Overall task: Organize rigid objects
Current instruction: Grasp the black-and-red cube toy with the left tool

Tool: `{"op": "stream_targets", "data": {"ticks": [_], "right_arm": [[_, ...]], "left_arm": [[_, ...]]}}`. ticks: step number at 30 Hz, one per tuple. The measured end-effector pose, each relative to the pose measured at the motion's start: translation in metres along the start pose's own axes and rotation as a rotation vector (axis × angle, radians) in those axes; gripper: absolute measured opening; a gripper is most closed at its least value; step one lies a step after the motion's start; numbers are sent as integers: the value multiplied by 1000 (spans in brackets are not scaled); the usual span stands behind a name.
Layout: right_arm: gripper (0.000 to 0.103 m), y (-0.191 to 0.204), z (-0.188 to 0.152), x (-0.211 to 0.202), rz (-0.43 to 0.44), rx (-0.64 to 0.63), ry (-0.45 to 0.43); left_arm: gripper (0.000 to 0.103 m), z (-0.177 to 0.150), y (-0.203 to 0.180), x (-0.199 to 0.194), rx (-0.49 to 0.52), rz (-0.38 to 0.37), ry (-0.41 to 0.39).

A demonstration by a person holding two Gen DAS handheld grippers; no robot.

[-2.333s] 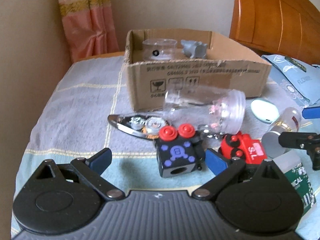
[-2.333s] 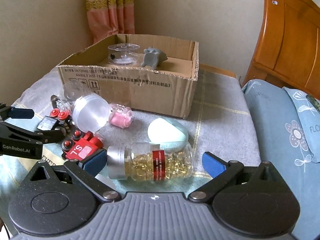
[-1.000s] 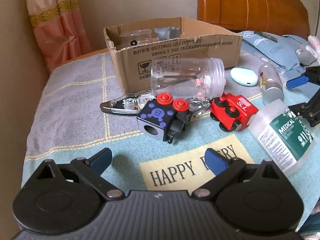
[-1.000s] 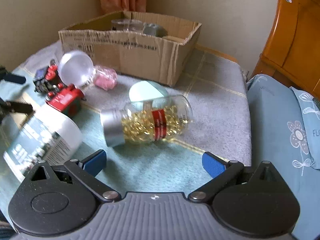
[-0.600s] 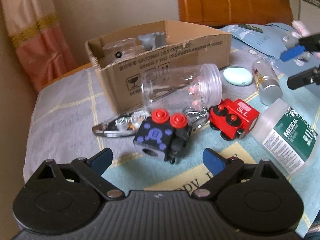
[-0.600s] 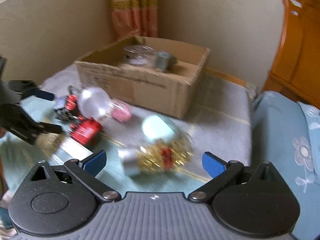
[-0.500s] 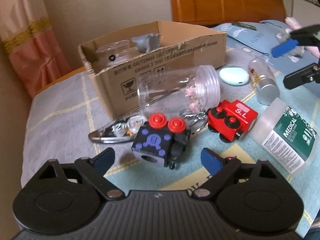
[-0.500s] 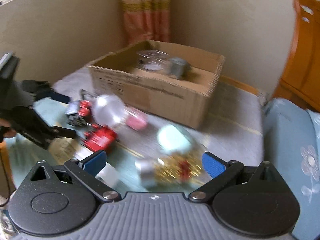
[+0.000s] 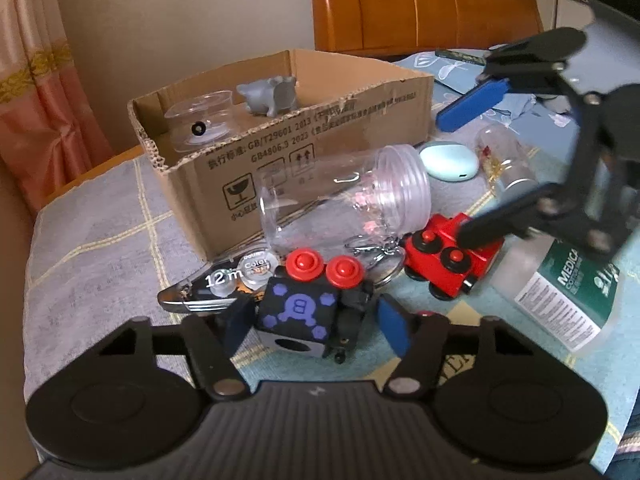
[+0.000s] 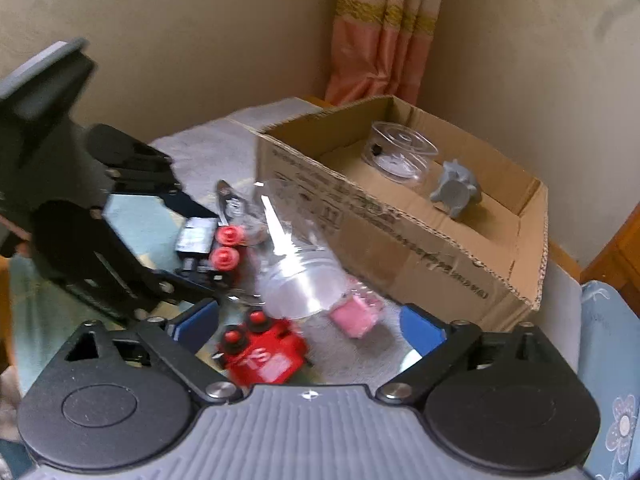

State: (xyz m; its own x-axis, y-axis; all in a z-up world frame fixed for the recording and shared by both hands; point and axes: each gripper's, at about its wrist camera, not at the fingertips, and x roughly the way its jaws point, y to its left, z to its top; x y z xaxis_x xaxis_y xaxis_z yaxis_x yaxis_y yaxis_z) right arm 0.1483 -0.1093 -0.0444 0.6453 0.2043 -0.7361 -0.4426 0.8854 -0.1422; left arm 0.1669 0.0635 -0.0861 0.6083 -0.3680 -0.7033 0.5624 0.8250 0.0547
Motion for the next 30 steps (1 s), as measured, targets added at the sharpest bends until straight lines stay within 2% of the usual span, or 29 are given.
{"op": "stream_targets", "data": {"ticks": [6, 12, 16, 21, 22, 23, 27, 30], "right_arm": [[82, -24, -8, 0, -39, 29, 36], [71, -34, -9, 12, -62, 19, 52], [61, -29, -5, 29, -45, -71, 70], [54, -29, 0, 46, 3, -156, 70], [52, -30, 0, 47, 22, -167, 64], [45, -30, -1, 49, 42, -181, 58], [44, -26, -2, 49, 70, -247, 41], [44, -26, -2, 48, 48, -236, 52]], "left_arm": [[58, 0, 3, 1, -8, -19, -5], [57, -1, 2, 0, -11, -22, -6], [57, -1, 1, -1, -11, -22, 2], [56, 0, 0, -2, -15, -26, 9], [56, 0, 0, -2, -18, -30, 11], [55, 0, 0, -2, -23, -33, 14], [53, 0, -1, -4, -31, -38, 20], [51, 0, 0, -4, -47, -34, 28]]}}
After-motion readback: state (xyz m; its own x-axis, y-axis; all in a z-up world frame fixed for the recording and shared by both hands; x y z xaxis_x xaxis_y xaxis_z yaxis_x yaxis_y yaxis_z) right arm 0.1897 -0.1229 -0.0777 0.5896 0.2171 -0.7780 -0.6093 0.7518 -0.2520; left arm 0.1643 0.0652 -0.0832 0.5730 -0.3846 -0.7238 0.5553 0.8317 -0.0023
